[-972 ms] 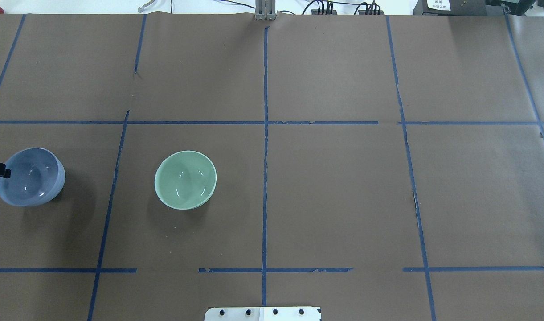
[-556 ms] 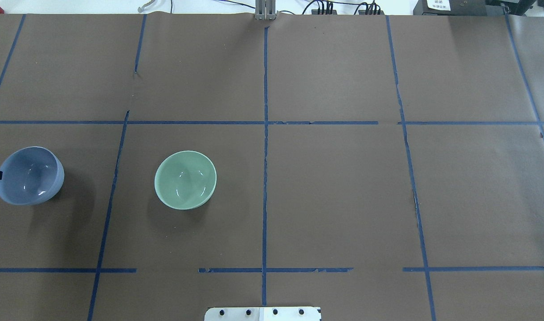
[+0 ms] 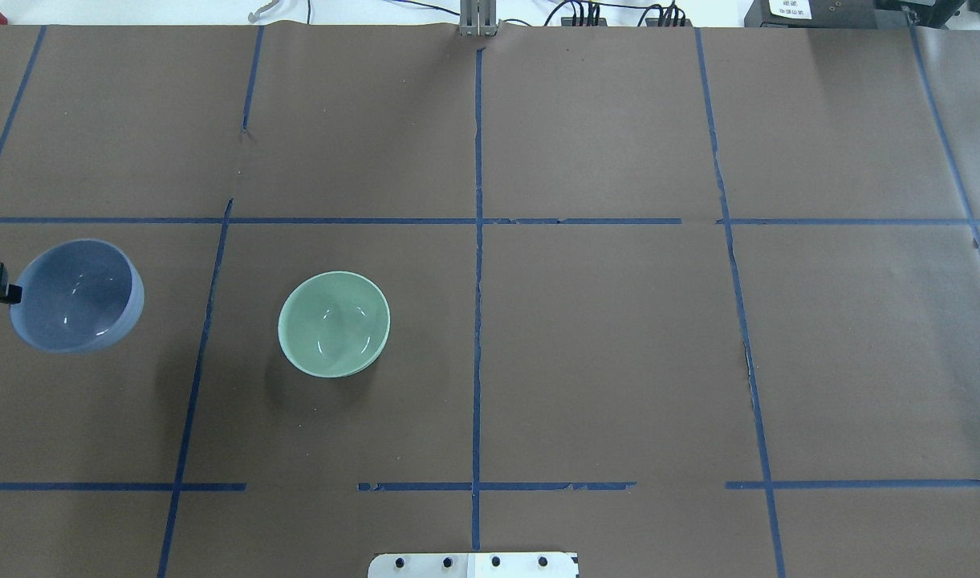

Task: Stack blue bowl on green bowl
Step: 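Reach the left gripper down to the rim of the light blue bowl, then grasp the blue bowl rim with the left gripper and carry it over the green bowl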

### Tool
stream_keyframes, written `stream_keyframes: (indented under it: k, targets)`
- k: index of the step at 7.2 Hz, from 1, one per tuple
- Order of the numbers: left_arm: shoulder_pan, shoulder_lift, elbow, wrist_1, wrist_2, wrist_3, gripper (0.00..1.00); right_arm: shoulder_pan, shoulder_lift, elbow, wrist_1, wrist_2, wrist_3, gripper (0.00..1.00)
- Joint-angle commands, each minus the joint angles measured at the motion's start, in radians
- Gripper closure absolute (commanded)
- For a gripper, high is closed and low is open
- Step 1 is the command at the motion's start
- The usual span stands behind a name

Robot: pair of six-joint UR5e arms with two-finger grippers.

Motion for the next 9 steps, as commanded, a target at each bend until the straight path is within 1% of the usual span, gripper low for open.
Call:
stream_keyframes:
  k: [1, 2, 3, 4, 5, 6, 8, 9]
  targets:
    - [0.005, -0.234, -0.151, 0.366, 0.002, -0.157, 1.00, 0.000, 0.000, 0.000, 0.000, 0.000, 0.000, 0.00]
    - [0.093, -0.355, -0.161, 0.445, 0.025, -0.289, 1.00, 0.000, 0.000, 0.000, -0.001, 0.000, 0.000, 0.00]
    - [0.187, -0.405, -0.158, 0.452, 0.106, -0.411, 1.00, 0.000, 0.000, 0.000, 0.000, 0.000, 0.000, 0.00]
    - [0.272, -0.434, -0.150, 0.451, 0.137, -0.520, 1.00, 0.000, 0.000, 0.000, 0.000, 0.000, 0.000, 0.00]
    - [0.343, -0.456, -0.142, 0.449, 0.189, -0.594, 1.00, 0.000, 0.000, 0.000, 0.000, 0.000, 0.000, 0.00]
    - [0.386, -0.467, -0.100, 0.437, 0.209, -0.642, 1.00, 0.000, 0.000, 0.000, -0.001, 0.000, 0.000, 0.00]
    - [0.416, -0.479, -0.040, 0.413, 0.235, -0.672, 1.00, 0.000, 0.000, 0.000, 0.000, 0.000, 0.000, 0.00]
    - [0.419, -0.479, -0.009, 0.375, 0.238, -0.678, 1.00, 0.000, 0.000, 0.000, 0.000, 0.000, 0.000, 0.00]
